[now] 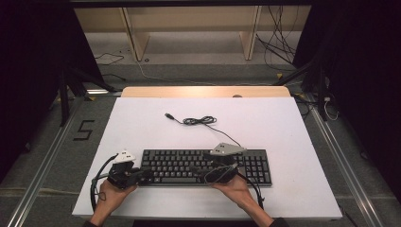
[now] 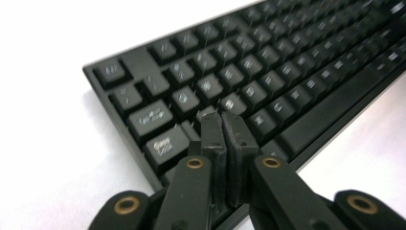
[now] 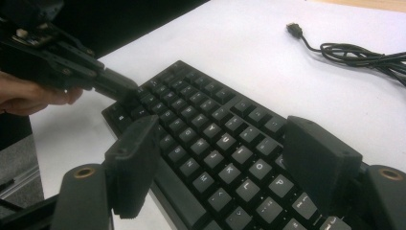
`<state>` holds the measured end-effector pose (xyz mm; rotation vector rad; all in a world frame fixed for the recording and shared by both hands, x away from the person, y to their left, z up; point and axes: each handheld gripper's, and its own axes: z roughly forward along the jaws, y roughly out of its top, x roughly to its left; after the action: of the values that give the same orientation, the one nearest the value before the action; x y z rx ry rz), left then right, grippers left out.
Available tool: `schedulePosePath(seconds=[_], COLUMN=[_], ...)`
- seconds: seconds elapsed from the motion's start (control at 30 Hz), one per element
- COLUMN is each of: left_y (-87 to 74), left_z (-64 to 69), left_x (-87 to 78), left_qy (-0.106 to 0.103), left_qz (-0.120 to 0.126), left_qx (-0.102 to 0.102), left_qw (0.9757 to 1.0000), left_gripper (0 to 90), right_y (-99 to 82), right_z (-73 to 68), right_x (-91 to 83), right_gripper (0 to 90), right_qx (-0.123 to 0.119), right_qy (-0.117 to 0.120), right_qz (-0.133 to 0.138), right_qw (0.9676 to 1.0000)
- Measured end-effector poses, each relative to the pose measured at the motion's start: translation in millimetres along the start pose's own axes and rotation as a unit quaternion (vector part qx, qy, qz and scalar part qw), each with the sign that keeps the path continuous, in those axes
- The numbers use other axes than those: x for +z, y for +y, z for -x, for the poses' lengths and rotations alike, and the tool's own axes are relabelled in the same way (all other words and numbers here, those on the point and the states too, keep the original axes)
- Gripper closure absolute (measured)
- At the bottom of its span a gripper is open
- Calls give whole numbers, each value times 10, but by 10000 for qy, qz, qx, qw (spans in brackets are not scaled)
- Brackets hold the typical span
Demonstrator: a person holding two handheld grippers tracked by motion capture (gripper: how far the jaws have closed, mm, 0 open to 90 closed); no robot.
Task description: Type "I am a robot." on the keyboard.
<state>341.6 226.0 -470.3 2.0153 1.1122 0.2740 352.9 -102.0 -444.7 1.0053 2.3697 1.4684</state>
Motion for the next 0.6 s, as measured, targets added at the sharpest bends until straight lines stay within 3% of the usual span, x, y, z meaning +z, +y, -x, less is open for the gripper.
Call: schedulePosePath(seconds=[0.43, 0.6], left_y=[24, 33], left_z=[66, 69], left_x=[-30, -48], left_qy=[-115, -171], left_qz=[326, 485], left_qx=[53, -32], left_qw=[9994, 9987], left_gripper=[783, 686], right_y=[-2, -7], right_z=[-12, -26], right_x=[5, 15], right_gripper=[300, 301], right_qx=[-6, -19], right_qy=[14, 35], right_qz=[-8, -30], right_qw=[10000, 10000])
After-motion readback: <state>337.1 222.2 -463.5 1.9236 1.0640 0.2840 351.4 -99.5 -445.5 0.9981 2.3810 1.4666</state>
